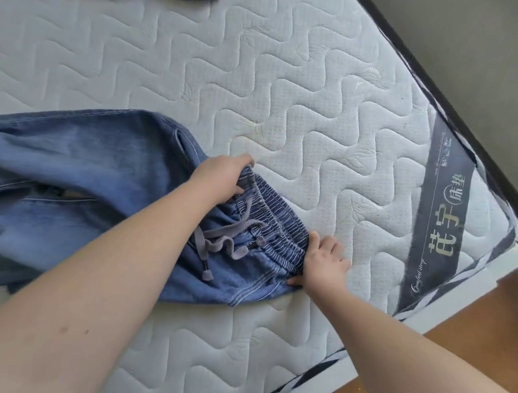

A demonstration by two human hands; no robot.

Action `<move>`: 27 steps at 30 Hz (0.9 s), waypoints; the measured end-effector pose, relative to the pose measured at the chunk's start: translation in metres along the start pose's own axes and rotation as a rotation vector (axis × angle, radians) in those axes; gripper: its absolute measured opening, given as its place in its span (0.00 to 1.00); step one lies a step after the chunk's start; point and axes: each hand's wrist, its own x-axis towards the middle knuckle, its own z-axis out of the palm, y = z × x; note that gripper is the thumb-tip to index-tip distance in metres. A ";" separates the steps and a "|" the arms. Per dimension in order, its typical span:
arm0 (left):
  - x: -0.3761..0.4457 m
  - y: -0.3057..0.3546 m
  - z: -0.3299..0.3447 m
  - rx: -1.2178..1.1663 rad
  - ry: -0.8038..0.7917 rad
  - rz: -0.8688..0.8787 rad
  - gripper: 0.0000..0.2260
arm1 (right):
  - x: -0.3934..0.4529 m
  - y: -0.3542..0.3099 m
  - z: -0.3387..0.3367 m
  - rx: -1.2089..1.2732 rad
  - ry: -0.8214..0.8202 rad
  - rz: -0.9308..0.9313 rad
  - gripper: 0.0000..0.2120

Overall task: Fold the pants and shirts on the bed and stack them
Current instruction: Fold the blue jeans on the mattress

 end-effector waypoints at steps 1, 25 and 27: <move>-0.018 -0.001 0.005 -0.014 0.018 -0.019 0.21 | -0.003 -0.001 -0.003 0.009 0.001 -0.002 0.57; -0.385 -0.001 -0.122 -0.257 0.588 -0.161 0.16 | -0.205 0.039 -0.205 0.582 0.233 -0.568 0.24; -0.410 0.000 -0.148 -0.292 0.669 -0.154 0.15 | -0.227 0.034 -0.230 0.644 0.240 -0.621 0.27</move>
